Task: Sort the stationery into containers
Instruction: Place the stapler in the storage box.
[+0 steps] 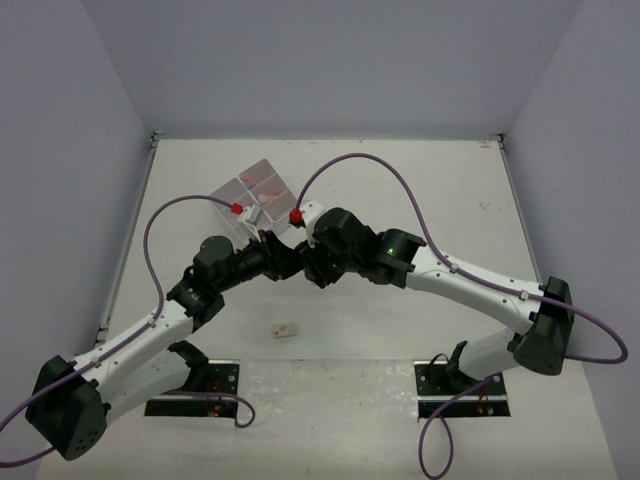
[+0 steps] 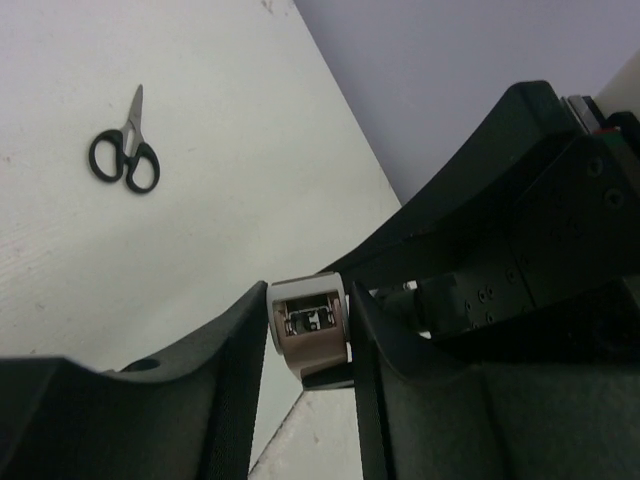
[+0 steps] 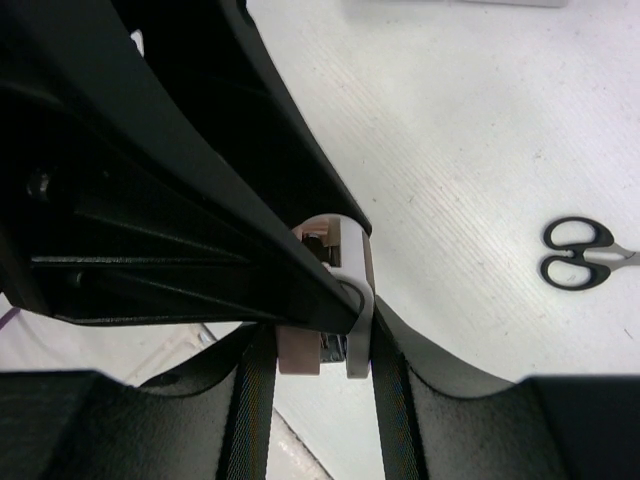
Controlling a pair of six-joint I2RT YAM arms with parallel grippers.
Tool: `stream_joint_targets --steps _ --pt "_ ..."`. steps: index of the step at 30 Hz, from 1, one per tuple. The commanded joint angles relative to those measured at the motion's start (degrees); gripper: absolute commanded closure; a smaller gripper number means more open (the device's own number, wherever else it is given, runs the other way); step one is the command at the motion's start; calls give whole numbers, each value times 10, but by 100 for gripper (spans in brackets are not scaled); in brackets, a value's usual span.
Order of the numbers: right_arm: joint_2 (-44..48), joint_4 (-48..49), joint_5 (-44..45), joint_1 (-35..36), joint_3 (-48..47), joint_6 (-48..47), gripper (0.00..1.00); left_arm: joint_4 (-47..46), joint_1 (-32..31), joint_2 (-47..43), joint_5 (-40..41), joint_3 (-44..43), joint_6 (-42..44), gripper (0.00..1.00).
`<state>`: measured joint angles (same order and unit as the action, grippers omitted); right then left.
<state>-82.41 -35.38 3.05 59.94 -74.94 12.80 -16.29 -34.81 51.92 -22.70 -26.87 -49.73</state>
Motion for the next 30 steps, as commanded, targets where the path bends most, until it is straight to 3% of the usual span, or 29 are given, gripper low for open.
stream_joint_targets --steps 1,4,5,12,15,16,18,19,28,30 --pt "17 66 41 -10 -35 6 100 -39 -11 10 -103 -9 -3 73" --pt "3 65 51 -16 -40 10 100 -40 -12 10 -108 -17 -4 97" --pt "1 65 50 -18 -41 11 100 -33 -13 9 -107 -22 0 99" --pt "-16 65 40 -30 -39 12 100 0 -12 2 -89 -38 13 100" --pt "-16 70 25 -30 -30 11 77 34 -13 -4 -55 -55 31 100" --pt "-14 75 16 -30 -24 10 65 51 -13 -7 -35 -62 41 100" --pt "-9 82 11 -29 -13 11 16 83 -12 -11 1 -85 58 100" --pt "-8 84 12 -29 -8 11 4 92 -12 -11 12 -98 66 100" --pt "37 92 38 -30 36 8 1 121 -11 5 75 -153 122 100" --pt "53 92 57 -30 47 10 1 144 -10 9 120 -171 153 100"
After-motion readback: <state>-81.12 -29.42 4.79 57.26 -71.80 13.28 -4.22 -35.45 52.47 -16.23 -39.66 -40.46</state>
